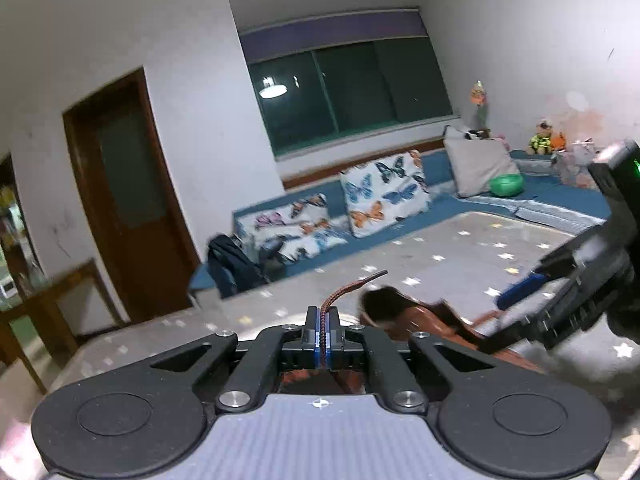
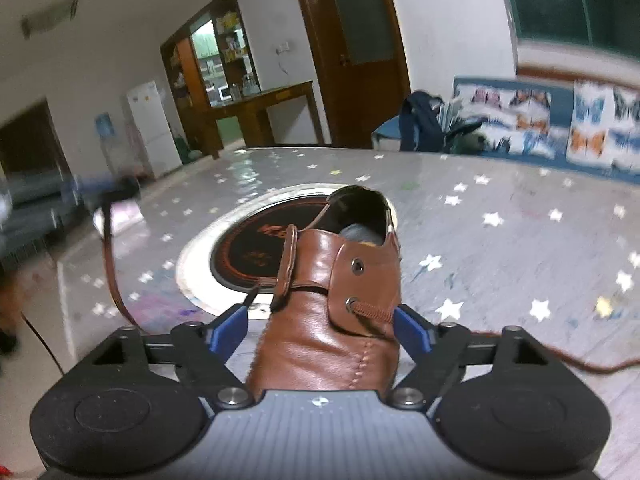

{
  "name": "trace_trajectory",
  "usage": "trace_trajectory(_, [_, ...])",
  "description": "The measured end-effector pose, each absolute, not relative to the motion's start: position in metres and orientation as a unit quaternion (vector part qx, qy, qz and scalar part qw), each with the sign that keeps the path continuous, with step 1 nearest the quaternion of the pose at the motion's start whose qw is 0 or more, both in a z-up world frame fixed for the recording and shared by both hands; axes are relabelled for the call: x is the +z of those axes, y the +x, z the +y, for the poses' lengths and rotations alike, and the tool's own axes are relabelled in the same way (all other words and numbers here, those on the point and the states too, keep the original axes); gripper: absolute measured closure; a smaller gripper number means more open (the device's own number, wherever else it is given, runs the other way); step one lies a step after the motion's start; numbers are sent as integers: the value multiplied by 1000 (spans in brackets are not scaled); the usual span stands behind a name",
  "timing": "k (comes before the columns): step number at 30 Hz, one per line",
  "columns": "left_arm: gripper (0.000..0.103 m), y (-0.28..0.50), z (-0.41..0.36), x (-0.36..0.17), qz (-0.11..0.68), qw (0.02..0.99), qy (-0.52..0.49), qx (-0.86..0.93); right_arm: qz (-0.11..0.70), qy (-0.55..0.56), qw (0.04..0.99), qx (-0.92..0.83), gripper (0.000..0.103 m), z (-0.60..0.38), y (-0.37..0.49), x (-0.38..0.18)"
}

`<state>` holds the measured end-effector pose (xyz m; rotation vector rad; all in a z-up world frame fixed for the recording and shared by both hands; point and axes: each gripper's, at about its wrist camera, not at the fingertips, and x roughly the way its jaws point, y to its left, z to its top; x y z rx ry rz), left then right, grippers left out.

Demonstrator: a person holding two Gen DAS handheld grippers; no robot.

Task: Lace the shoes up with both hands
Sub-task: 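Pull the lace end up and away from the shoe with the left gripper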

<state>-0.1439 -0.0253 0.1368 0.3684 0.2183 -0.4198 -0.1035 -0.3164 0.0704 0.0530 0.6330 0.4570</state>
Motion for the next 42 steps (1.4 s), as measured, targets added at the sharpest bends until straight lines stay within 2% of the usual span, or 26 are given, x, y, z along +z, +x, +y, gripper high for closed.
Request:
trace_trajectory(4, [101, -142, -19, 152, 78, 958, 203, -188, 313, -9, 928, 200, 4, -300, -102, 68])
trace_trajectory(8, [101, -145, -12, 168, 52, 959, 214, -176, 317, -38, 931, 176, 0, -288, -98, 62])
trace_trajectory(31, [101, -163, -10, 211, -41, 952, 270, -137, 350, -76, 926, 116, 0, -248, -78, 49])
trace_trajectory(42, [101, -175, -12, 209, -70, 948, 289, -115, 362, -86, 924, 89, 0, -244, -72, 43])
